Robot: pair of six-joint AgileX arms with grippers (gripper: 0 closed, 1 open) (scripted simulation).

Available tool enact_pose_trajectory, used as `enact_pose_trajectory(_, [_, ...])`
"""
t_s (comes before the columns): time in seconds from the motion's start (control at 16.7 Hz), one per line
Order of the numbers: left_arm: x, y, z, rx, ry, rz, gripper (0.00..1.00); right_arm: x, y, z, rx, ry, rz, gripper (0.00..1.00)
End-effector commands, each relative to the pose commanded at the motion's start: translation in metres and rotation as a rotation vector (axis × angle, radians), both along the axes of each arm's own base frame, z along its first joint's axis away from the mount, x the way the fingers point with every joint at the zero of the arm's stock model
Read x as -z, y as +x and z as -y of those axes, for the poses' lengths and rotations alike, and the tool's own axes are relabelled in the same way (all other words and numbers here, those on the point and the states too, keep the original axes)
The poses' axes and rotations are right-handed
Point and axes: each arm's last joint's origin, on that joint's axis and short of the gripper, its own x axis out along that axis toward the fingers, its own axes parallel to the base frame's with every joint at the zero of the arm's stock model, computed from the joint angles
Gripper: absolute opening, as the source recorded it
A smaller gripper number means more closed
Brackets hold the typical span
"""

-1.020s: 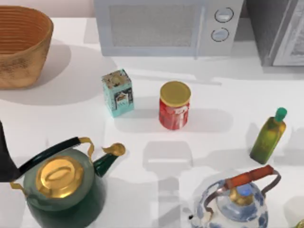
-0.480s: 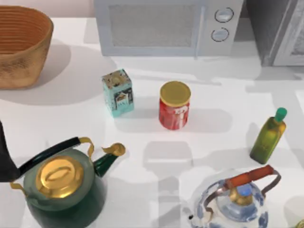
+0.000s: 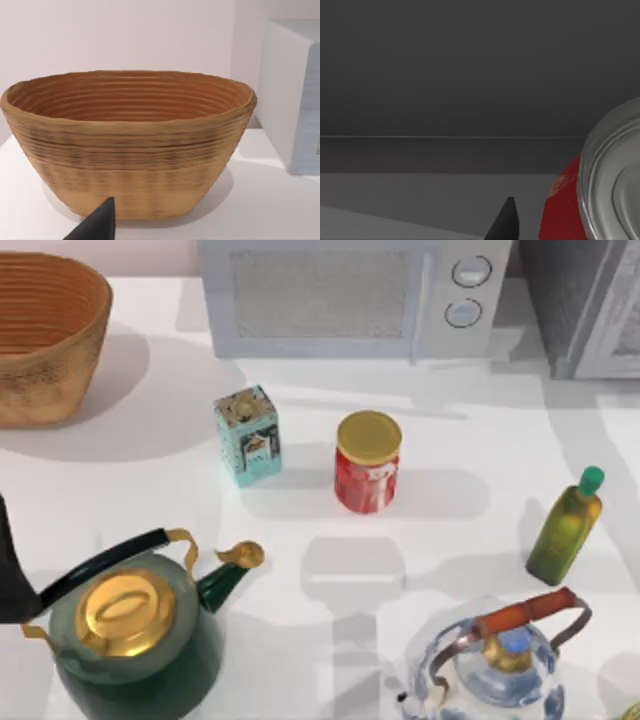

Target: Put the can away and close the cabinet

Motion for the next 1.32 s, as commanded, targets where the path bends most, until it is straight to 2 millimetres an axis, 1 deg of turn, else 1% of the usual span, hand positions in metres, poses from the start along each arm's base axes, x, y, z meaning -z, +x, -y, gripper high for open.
enact_pose_trajectory(0.42, [0.000,0.000,0.000,0.000,0.000,0.000,1.00,-0.002,0.002,0.001,0.005,0.004,0.002,0.00])
enact_pose_trajectory(0.54, [0.000,0.000,0.000,0.000,0.000,0.000,1.00,-0.002,0.011,0.001,0.012,0.002,-0.015,0.00])
enact_pose_trajectory(0.66, [0.000,0.000,0.000,0.000,0.000,0.000,1.00,-0.002,0.031,0.000,0.018,-0.008,-0.050,0.00])
enact_pose_trajectory(0.78, [0.000,0.000,0.000,0.000,0.000,0.000,1.00,-0.002,0.058,-0.002,0.021,-0.021,-0.086,0.00])
enact_pose_trajectory(0.9, [0.000,0.000,0.000,0.000,0.000,0.000,1.00,-0.006,0.086,-0.004,0.021,-0.026,-0.095,0.00])
enact_pose_trajectory(1.02, [0.000,0.000,0.000,0.000,0.000,0.000,1.00,-0.015,0.107,-0.004,0.018,-0.024,-0.075,0.00])
enact_pose_trajectory(1.14, [0.000,0.000,0.000,0.000,0.000,0.000,1.00,-0.022,0.123,-0.003,0.013,-0.019,-0.044,0.00])
enact_pose_trajectory(1.32, [0.000,0.000,0.000,0.000,0.000,0.000,1.00,-0.025,0.140,0.000,0.009,-0.004,-0.009,0.00])
